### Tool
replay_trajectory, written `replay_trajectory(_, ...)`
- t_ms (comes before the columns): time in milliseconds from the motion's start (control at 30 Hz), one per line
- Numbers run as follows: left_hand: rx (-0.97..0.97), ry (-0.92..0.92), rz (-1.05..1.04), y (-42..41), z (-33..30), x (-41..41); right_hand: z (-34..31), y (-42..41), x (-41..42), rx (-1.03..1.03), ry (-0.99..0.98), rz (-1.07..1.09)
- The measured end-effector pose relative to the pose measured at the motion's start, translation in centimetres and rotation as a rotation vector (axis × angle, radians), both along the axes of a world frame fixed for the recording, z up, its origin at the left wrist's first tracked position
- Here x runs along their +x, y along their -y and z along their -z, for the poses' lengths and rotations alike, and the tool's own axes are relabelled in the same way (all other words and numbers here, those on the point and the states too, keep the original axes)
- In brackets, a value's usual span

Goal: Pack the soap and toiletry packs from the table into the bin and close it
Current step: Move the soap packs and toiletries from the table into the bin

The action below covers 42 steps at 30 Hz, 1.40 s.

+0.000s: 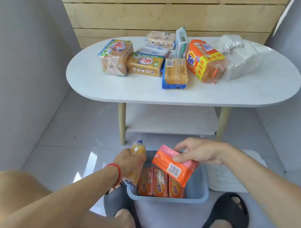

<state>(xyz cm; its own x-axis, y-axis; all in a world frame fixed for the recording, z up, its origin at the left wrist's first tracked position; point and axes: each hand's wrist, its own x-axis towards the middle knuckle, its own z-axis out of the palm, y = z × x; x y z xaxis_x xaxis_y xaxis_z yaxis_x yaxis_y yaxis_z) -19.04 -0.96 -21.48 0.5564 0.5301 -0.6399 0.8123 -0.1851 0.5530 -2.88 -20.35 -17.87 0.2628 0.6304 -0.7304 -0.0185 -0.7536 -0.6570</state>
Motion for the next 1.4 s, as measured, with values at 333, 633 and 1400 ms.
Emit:
replay_trajectory(333, 0.279, 0.001, 0.014, -0.9, 6.5, -0.8, 16.7, -4.1, -7.6, 0.02, 1.051, -0.402)
replay_trajectory(633, 0.273, 0.043, 0.01, -1.5, 8.8, -1.9, 21.8, -6.5, -6.4, -0.022, 1.05, -0.602)
replay_trajectory(1400, 0.34, 0.046, 0.032, -0.9, 8.2, -1.9, 20.1, -5.0, -6.2, 0.148, 0.806, -0.52)
